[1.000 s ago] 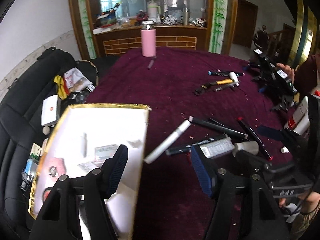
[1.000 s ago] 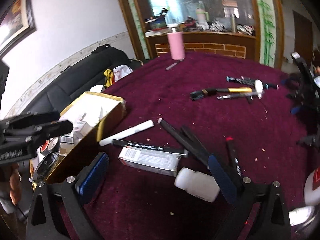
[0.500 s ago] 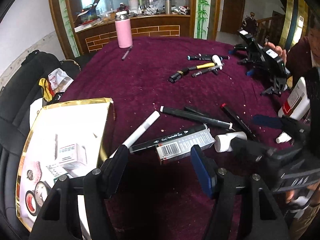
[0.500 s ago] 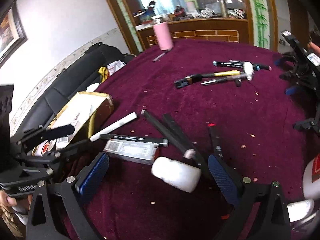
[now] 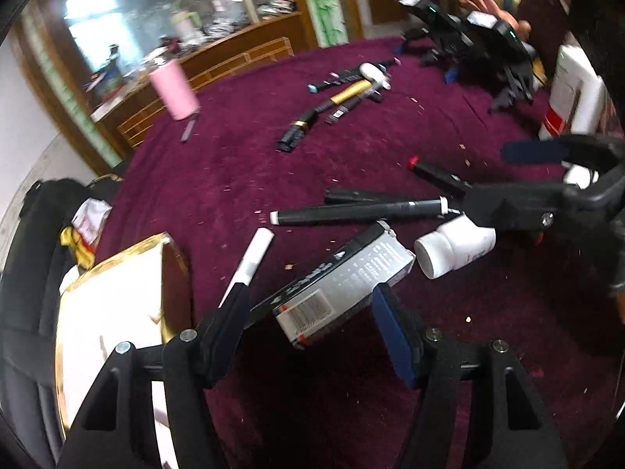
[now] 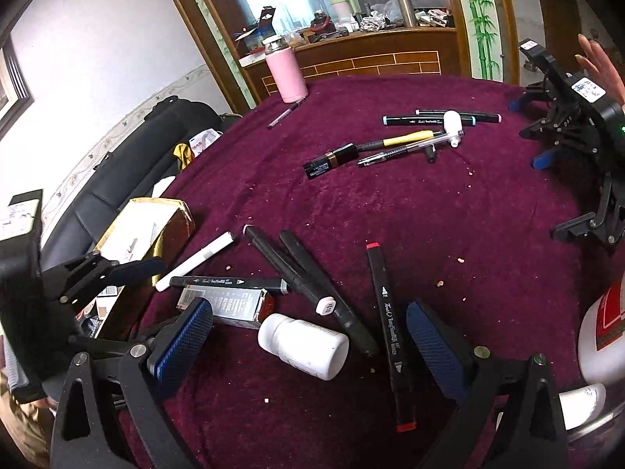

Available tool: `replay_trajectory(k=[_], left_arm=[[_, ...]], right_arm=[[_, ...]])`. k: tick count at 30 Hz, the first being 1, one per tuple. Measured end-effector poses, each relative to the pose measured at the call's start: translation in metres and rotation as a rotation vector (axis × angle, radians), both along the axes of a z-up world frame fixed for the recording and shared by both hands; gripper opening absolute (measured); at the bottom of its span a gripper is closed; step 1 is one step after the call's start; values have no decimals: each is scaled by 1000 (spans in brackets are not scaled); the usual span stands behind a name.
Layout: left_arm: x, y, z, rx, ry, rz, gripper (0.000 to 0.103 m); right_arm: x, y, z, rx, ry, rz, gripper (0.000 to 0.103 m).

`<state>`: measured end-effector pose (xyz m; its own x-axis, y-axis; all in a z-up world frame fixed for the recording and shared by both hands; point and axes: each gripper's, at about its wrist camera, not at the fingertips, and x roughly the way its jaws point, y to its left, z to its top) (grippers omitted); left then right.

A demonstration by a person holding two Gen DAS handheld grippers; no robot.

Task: Organize objects
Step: 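Grasp the white barcode box with the left tool while the right grasps the small white bottle, then carry the barcode box and white bottle toward the gold-rimmed box with both tools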

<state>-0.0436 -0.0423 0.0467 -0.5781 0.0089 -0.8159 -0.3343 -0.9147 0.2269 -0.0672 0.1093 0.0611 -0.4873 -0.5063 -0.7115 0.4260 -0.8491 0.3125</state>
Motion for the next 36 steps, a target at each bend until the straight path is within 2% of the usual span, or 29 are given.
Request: replay_trajectory(k=[3,5,8,9,10,11,12,21,23,29,32,34,36], left_arm=[[-9,4,-14,-15,-48,-65,64],[-15,7,-26,-19,-110,-105,64],[-15,14,-31,-52,-98,-141,62],[-15,16,-29,-31,-114,-149,58],[-13,17,-28,-10,-129,-160,40],[-10,19,-27,1,-145,-171,35],[-7,23,-26,-10,-145,-177,34],[-1,23,-29,21,-114,-144,30],[0,21,-25,55,-105,-133,26],[2,4,-7,162,-80,-81,26],[5,-6,2,204,-75,-52,26],[7,-11,4,215,-71,-34,26],[8,-18,6,227,-63,-9,26]], right_arm=[[-2,0,-2,-3,-8,-2,102],[-2,0,-3,-2,-11,-3,102],[-3,1,-3,-5,-11,-7,102],[-3,1,-3,-7,-11,-8,102],[-3,1,-3,-10,-10,-9,102],[-3,1,-2,-12,-11,-9,102],[-3,1,-3,-12,-12,-8,102],[-2,1,-1,-22,-5,-5,102],[-2,2,0,-25,-4,-8,102],[-2,7,3,-7,0,5,102],[2,0,2,34,7,55,93],[3,-6,-2,74,-2,82,71],[5,-12,-8,117,-9,106,59]])
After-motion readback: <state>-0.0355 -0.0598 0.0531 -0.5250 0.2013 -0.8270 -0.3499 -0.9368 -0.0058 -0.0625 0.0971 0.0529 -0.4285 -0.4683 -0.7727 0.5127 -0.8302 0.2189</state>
